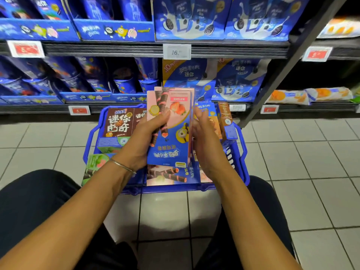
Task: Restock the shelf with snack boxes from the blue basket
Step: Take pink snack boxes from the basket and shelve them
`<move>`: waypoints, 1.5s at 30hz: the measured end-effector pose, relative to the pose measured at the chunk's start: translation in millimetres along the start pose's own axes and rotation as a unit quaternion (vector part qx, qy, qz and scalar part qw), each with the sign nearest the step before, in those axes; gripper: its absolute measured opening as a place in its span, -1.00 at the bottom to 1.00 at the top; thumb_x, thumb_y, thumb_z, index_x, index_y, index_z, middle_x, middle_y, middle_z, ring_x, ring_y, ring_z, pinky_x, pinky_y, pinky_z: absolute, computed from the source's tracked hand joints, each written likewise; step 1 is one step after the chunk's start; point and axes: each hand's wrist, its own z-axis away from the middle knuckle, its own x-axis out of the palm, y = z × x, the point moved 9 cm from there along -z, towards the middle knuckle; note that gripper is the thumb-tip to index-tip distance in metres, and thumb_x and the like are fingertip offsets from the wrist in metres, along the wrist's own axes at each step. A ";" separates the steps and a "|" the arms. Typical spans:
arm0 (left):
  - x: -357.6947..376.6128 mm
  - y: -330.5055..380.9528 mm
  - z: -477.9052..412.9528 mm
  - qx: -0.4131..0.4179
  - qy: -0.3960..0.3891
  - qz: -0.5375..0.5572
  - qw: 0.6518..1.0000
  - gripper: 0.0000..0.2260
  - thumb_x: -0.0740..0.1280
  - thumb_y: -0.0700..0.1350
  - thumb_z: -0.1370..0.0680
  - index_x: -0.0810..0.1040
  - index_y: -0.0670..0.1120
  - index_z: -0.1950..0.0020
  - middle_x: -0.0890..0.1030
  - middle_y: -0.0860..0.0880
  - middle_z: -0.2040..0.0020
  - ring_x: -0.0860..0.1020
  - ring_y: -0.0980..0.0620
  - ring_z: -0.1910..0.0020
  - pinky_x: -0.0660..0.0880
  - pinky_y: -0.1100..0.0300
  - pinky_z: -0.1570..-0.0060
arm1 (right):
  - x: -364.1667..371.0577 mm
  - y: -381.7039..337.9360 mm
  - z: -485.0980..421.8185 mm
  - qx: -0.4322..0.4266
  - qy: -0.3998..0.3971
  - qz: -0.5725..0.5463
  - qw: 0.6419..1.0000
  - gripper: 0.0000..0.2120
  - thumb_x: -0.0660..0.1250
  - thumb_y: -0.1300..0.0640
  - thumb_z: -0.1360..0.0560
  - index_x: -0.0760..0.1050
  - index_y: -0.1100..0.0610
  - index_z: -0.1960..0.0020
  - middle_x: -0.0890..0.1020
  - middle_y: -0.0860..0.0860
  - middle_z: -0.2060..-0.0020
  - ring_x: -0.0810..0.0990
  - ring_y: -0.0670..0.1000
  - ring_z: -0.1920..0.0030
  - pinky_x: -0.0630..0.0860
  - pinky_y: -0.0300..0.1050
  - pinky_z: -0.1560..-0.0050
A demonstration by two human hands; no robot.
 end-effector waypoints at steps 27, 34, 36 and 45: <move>0.3 136.8 19.9 -0.104 0.076 -0.026 0.991 -0.57 0.33 -0.01 -0.62 0.54 -0.16 -0.44 0.71 -0.10 -0.23 0.71 -0.09 -0.12 0.63 -0.05 -0.22 | -3.9 -123.1 62.3 0.054 0.218 0.266 0.937 -0.65 0.62 0.27 -0.33 0.46 0.13 0.10 0.64 0.01 0.17 0.64 -0.24 0.33 0.51 -0.39 0.45; 30.9 335.7 79.8 -0.050 0.153 -0.120 0.980 -0.60 0.34 -0.14 -0.68 0.49 -0.22 -0.50 0.64 -0.19 -0.36 0.69 -0.07 -0.23 0.62 0.09 -0.19 | 135.5 -336.0 73.5 0.048 0.069 0.346 0.934 -0.63 0.57 0.32 -0.33 0.44 0.06 0.06 0.60 -0.04 0.13 0.58 -0.05 0.13 0.55 -0.21 0.19; 40.4 393.1 100.7 -0.034 0.172 -0.123 0.977 -0.60 0.37 -0.19 -0.66 0.48 -0.26 -0.48 0.68 -0.18 -0.29 0.73 0.03 -0.09 0.62 0.23 0.00 | 180.2 -397.5 76.0 0.044 0.011 0.351 0.935 -0.61 0.57 0.35 -0.32 0.46 0.08 0.03 0.58 -0.21 0.23 0.55 -0.15 0.23 0.52 -0.26 0.21; 97.3 546.7 185.4 -0.012 0.182 -0.106 0.977 -0.72 0.42 -0.10 -0.59 0.58 -0.08 -0.30 0.77 0.06 -0.02 0.73 0.09 0.02 0.59 0.11 -0.03 | 329.6 -547.5 76.3 0.030 0.056 0.149 0.987 -0.72 0.56 0.26 -0.39 0.52 0.18 0.00 0.62 0.20 0.19 0.55 0.11 0.29 0.48 -0.05 0.30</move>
